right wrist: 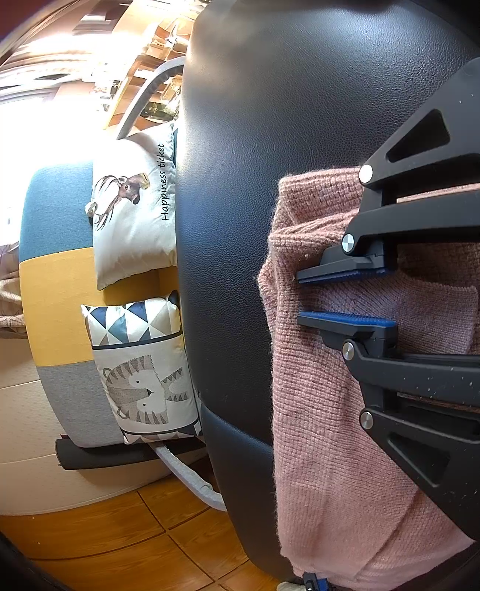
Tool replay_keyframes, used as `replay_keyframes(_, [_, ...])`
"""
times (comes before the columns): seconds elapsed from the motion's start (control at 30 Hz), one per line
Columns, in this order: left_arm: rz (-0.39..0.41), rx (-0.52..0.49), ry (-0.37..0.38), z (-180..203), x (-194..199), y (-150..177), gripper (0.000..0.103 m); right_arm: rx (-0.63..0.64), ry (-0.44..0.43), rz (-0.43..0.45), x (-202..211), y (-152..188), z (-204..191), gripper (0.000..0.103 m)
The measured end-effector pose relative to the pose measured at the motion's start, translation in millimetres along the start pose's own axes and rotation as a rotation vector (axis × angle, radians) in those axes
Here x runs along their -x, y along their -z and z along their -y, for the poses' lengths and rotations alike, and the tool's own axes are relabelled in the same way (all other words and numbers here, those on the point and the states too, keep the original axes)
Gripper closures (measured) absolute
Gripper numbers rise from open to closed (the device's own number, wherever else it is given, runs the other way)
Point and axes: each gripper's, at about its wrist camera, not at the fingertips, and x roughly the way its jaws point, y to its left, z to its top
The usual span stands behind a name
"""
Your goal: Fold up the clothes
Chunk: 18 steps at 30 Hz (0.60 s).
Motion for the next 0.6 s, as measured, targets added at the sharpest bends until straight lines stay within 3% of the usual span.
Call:
replay_keyframes(0.1, [-0.028, 0.029, 0.053, 2, -10, -10, 0.069, 0.002, 0.002, 0.0, 0, 0, 0, 0.088])
replay_keyframes(0.13, [-0.022, 0.019, 0.044, 5, -12, -14, 0.074, 0.003, 0.003, 0.0, 0, 0, 0, 0.088])
replay_keyframes(0.17, [-0.003, -0.005, 0.016, 8, -12, -16, 0.087, 0.003, 0.003, 0.0, 0, 0, -1, 0.088])
replay_keyframes(0.2, [0.019, -0.032, -0.01, 13, -11, -19, 0.092, 0.002, 0.002, 0.001, 0, 0, -1, 0.088])
replay_keyframes(0.37, [0.18, -0.131, -0.103, 28, 7, -34, 0.094, -0.005, -0.004, 0.002, 0, 1, 0, 0.088])
replay_keyframes(0.47, [0.179, -0.149, -0.144, 24, 2, -33, 0.094, -0.004, -0.002, 0.002, 0, 1, 0, 0.088])
replay_keyframes(0.6, [0.184, -0.21, -0.254, 17, -20, -30, 0.094, -0.005, -0.003, 0.004, 0, 2, -1, 0.088])
